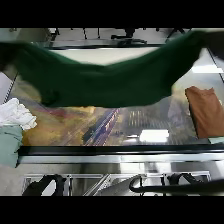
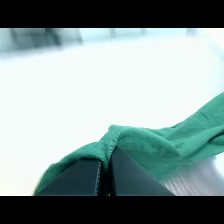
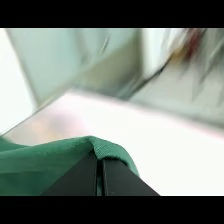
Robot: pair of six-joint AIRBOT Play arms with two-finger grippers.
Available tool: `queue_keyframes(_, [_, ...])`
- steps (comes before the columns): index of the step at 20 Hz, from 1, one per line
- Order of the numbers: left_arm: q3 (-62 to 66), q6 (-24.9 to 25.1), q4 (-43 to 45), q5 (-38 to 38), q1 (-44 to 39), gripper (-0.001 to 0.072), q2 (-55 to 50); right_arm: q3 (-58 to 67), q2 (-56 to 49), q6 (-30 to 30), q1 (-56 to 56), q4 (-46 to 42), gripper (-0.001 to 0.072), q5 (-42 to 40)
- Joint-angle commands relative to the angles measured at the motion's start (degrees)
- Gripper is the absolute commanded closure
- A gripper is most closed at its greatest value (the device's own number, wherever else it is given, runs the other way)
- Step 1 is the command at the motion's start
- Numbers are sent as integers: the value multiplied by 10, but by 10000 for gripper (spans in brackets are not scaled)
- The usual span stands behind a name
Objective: Fold the shirts.
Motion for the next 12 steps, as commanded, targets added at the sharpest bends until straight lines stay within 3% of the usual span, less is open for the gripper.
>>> queue_keyframes(1, [72, -13, 87, 30, -1, 690, 82, 43, 75, -7, -18, -61, 686, -51])
queue_keyframes(6, [9, -23, 118, 16, -1, 690, 67, 40, 30, 10, -20, -95, 687, 7])
queue_keyframes(9, [-63, -23, 118, 14, -11, 689, -6, 20, -63, 21, -17, -94, 687, 67])
queue_keyframes(12, [-125, -10, 120, 31, -37, 689, -108, -23, -167, 9, 6, -91, 687, 71])
